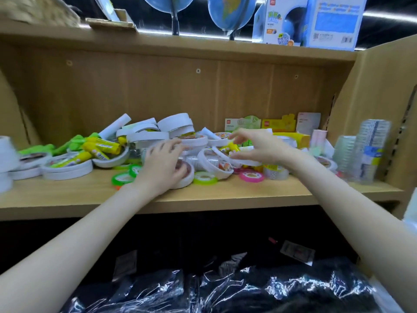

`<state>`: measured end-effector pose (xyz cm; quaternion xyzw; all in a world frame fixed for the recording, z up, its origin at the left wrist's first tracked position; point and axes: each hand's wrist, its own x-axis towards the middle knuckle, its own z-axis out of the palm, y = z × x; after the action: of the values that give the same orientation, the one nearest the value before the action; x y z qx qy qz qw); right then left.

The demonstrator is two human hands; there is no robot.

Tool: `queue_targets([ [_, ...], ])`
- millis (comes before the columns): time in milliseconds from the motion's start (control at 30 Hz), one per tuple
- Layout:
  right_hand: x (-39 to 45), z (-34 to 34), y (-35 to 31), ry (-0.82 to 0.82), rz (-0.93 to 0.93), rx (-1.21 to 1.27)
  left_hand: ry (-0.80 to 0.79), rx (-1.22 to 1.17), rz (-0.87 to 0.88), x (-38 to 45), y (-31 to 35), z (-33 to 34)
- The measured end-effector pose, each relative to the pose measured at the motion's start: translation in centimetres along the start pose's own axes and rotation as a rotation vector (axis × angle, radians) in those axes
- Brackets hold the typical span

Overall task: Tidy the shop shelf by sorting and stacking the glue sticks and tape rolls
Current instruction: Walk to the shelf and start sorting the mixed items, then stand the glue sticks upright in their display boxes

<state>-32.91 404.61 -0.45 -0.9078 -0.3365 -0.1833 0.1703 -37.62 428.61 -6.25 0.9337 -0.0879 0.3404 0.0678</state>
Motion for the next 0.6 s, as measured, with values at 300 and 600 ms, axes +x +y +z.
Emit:
queue_targets([
  [300,0.5,4.6,-1.8,-0.023,0.087,0.357,-0.002,0.039,-0.013,-2.8,-2.4,-1.1],
  [600,4.6,1.5,-3.2,0.07,0.017,0.135,0.183,-0.019,-0.013,-0.4,-4.1,-1.9],
])
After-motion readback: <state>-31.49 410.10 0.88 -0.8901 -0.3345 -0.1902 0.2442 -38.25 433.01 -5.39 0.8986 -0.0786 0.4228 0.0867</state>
